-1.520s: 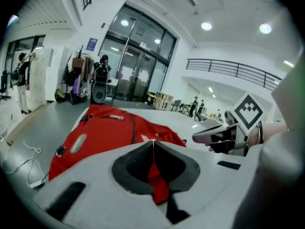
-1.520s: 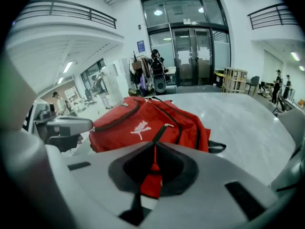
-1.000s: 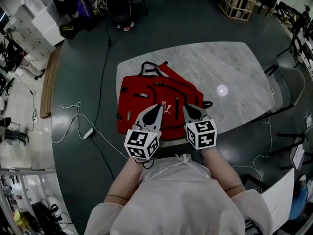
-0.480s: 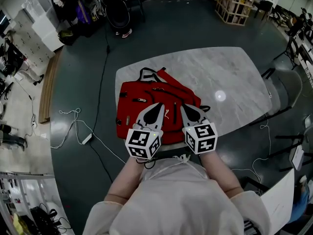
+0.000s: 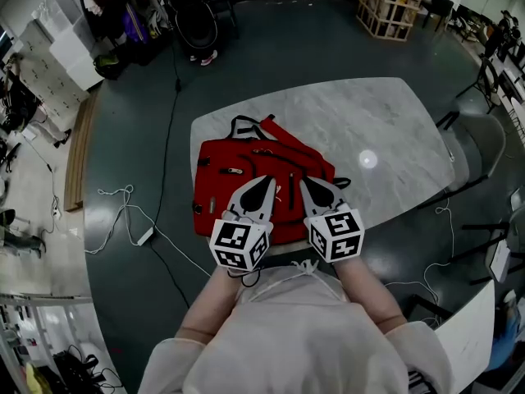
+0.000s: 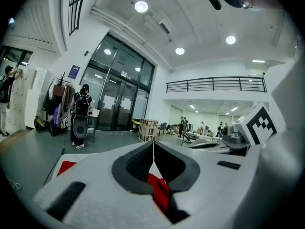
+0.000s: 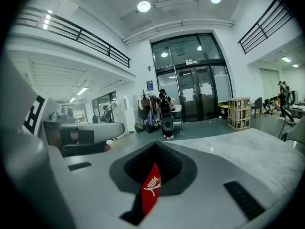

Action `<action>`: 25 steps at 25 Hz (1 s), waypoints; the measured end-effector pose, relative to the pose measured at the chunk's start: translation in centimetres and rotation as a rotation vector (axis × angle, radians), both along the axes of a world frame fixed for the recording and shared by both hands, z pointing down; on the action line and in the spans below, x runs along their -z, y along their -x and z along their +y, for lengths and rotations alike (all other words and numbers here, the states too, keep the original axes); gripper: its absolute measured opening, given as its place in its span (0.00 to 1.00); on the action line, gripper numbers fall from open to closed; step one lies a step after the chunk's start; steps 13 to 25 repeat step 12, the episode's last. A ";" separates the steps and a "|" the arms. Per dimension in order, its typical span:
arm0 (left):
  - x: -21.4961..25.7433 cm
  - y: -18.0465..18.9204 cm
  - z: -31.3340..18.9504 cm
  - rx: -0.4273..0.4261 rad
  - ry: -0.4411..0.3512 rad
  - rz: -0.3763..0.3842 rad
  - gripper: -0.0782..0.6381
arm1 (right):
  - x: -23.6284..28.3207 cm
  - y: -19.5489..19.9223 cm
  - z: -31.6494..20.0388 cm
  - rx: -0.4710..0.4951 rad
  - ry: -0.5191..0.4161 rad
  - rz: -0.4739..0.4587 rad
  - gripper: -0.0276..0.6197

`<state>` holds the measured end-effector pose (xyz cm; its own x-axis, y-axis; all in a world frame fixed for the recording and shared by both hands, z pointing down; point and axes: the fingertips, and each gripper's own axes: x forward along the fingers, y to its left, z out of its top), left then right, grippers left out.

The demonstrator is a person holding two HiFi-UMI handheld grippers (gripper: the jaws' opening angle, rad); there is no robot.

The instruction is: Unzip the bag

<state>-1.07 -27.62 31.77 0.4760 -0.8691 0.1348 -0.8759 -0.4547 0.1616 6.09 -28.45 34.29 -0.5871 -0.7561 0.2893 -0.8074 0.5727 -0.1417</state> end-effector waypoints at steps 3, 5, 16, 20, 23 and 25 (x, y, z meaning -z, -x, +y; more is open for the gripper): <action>-0.1 0.2 0.0 0.004 0.003 0.002 0.14 | -0.1 0.2 0.1 0.005 0.000 0.000 0.08; -0.2 0.2 0.0 0.007 0.004 0.001 0.14 | -0.2 0.2 0.2 0.009 0.001 -0.002 0.08; -0.1 -0.3 -0.1 0.011 0.004 -0.005 0.14 | 0.0 -0.2 0.0 0.015 -0.005 -0.017 0.08; -0.1 -0.3 -0.1 0.011 0.004 -0.005 0.14 | 0.0 -0.2 0.0 0.015 -0.005 -0.017 0.08; -0.1 -0.3 -0.1 0.011 0.004 -0.005 0.14 | 0.0 -0.2 0.0 0.015 -0.005 -0.017 0.08; -0.1 -0.3 -0.1 0.011 0.004 -0.005 0.14 | 0.0 -0.2 0.0 0.015 -0.005 -0.017 0.08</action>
